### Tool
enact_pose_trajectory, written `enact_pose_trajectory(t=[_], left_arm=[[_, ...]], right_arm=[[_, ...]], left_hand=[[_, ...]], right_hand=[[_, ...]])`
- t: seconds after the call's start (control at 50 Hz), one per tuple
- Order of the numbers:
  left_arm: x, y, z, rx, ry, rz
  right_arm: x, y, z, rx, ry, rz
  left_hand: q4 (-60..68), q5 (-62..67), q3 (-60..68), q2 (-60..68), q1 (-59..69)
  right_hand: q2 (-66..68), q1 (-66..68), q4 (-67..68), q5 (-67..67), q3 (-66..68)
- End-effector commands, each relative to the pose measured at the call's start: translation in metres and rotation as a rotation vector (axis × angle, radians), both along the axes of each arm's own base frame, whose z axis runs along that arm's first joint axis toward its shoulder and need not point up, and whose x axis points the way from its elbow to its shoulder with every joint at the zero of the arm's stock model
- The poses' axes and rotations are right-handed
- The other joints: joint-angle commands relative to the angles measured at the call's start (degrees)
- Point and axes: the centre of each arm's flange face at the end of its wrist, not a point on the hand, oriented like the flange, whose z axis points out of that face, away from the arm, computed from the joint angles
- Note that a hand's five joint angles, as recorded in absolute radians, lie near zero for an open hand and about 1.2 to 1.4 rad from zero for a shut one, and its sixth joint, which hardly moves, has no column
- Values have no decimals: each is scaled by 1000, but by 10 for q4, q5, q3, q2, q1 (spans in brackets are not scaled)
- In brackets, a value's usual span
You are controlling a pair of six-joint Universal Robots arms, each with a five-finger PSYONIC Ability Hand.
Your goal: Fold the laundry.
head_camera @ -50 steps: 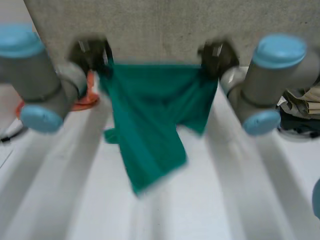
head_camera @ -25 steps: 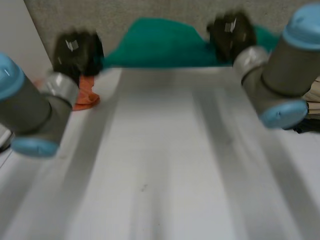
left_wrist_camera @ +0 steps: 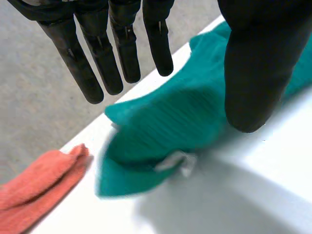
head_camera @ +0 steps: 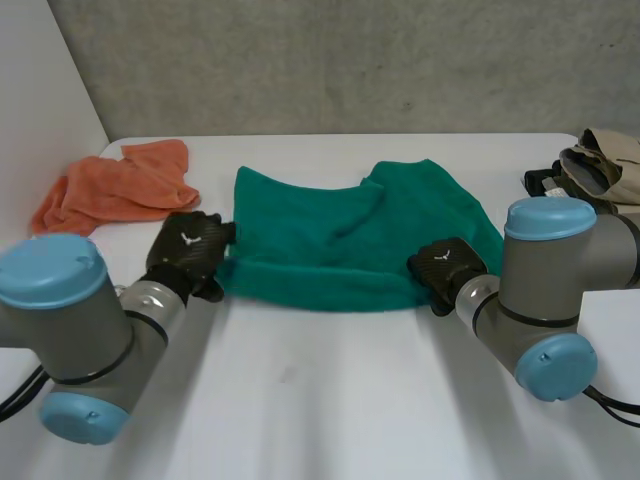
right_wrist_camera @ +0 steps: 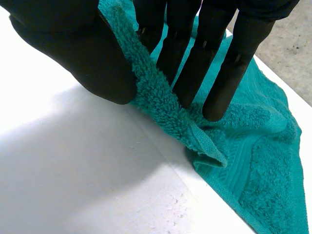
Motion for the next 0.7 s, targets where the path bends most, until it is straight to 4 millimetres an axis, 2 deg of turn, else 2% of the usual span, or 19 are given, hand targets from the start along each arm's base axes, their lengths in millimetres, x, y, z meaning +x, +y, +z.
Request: enact_pose_trajectory(t=[0.02, 0.12, 0.2, 0.32, 0.52, 0.6, 0.62, 0.64, 0.66, 0.68, 0.7], left_arm=[[29, -3, 24, 48, 56, 65], [44, -18, 26, 96, 102, 65], [49, -29, 24, 125, 127, 34], [46, -33, -1, 242, 108, 28], [46, -33, -15, 300, 83, 22], [44, -42, -24, 307, 74, 24], [43, -46, -27, 306, 68, 23], [42, -48, -28, 303, 65, 20], [41, -50, -30, 302, 62, 21], [40, -52, -30, 297, 59, 19], [38, -56, -30, 286, 56, 24]], right_arm=[[-2, 5, 1, 5, -4, 1], [-2, 7, 0, 9, -4, 0], [-2, 7, -1, 9, -4, 0], [-3, 8, -2, 13, -2, -2], [-4, 7, -2, 15, -3, -9], [-3, 7, -2, 25, -23, -21], [-3, 7, -1, 29, -33, -24], [-3, 6, -1, 34, -41, -30], [-3, 6, -1, 39, -53, -37], [-3, 6, -1, 54, -77, -51], [-4, 6, -1, 61, -91, -62]], left_hand=[[37, 39, 28, 30, 36], [54, 56, 45, 47, 53], [64, 66, 55, 57, 63], [64, 66, 55, 57, 63], [73, 75, 63, 66, 72], [128, 130, 119, 121, 127], [225, 227, 216, 218, 224], [292, 294, 283, 285, 291], [361, 363, 352, 354, 360], [437, 439, 428, 430, 436], [494, 496, 485, 487, 493]], right_hand=[[123, 149, 114, 117, 118], [123, 149, 114, 117, 118], [123, 149, 114, 117, 118], [123, 149, 114, 117, 118], [123, 149, 114, 117, 118], [123, 149, 114, 117, 118], [123, 149, 114, 117, 118], [90, 117, 81, 85, 86], [3, 30, -6, -2, -1], [-279, -252, -288, -285, -284], [-438, -412, -447, -444, -443]])
